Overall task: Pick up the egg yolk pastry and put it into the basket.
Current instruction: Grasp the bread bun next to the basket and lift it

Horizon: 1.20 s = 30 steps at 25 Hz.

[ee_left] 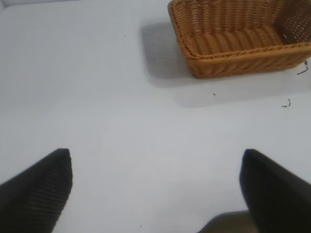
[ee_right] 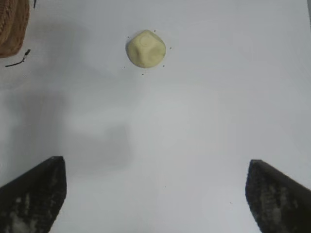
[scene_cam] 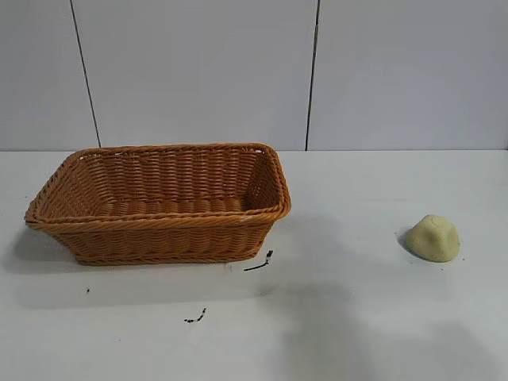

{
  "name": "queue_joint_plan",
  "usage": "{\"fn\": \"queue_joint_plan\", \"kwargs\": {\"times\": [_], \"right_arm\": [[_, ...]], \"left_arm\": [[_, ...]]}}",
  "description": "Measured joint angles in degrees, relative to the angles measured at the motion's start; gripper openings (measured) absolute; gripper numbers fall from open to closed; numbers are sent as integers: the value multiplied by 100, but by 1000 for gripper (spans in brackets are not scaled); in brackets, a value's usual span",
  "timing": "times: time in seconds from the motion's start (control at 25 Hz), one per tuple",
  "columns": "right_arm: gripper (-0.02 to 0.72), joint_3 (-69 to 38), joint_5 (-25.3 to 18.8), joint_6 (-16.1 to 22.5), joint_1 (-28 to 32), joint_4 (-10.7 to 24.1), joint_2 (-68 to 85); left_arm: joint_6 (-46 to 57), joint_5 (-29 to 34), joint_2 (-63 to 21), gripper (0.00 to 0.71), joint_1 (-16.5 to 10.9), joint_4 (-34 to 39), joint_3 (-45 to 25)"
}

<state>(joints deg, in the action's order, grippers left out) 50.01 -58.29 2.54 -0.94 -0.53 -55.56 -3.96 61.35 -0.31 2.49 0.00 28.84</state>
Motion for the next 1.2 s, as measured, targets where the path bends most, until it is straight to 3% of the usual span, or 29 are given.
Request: {"fn": "queue_joint_plan", "kwargs": {"times": [0.64,1.2], "right_arm": [[693,2972,118,-216,-32,53,-4977],[693,3298,535,-222,-313,167,-6020]], "left_arm": [[0,0,0,696,0,0,0],[0,0,0,696,0,0,0]]}}
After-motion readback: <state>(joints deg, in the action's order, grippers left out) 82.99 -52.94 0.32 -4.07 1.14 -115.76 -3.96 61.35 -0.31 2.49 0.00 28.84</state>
